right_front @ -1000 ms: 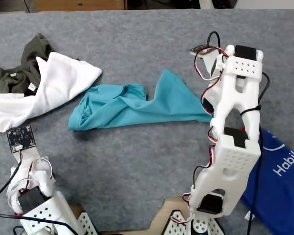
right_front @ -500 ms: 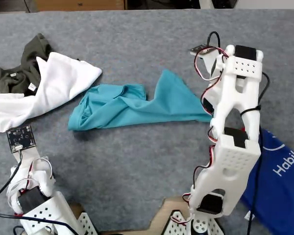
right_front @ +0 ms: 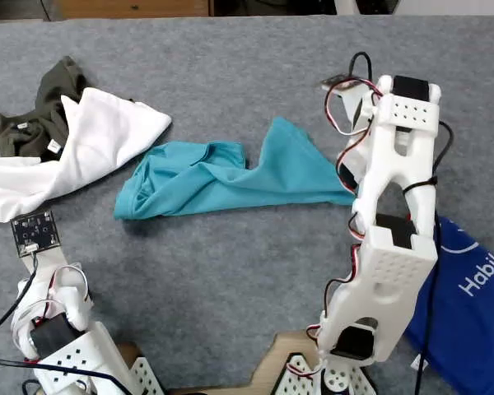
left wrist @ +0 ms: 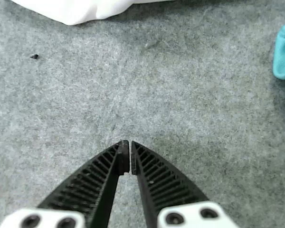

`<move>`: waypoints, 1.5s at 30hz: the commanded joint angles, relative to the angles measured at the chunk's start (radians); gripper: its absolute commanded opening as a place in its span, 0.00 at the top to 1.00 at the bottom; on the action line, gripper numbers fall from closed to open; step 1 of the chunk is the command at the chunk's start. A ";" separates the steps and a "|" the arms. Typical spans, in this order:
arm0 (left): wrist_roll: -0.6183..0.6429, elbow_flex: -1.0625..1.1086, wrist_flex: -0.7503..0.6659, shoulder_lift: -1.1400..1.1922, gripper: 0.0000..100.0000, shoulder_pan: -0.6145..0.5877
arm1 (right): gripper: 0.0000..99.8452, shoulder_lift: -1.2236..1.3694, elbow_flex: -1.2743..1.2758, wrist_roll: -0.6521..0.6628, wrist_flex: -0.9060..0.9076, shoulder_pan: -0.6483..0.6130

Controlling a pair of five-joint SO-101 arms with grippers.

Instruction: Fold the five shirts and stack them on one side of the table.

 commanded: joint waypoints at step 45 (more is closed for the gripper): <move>-0.005 0.012 0.003 -0.005 0.97 -0.003 | 0.87 -0.189 0.007 -0.264 -0.026 -0.194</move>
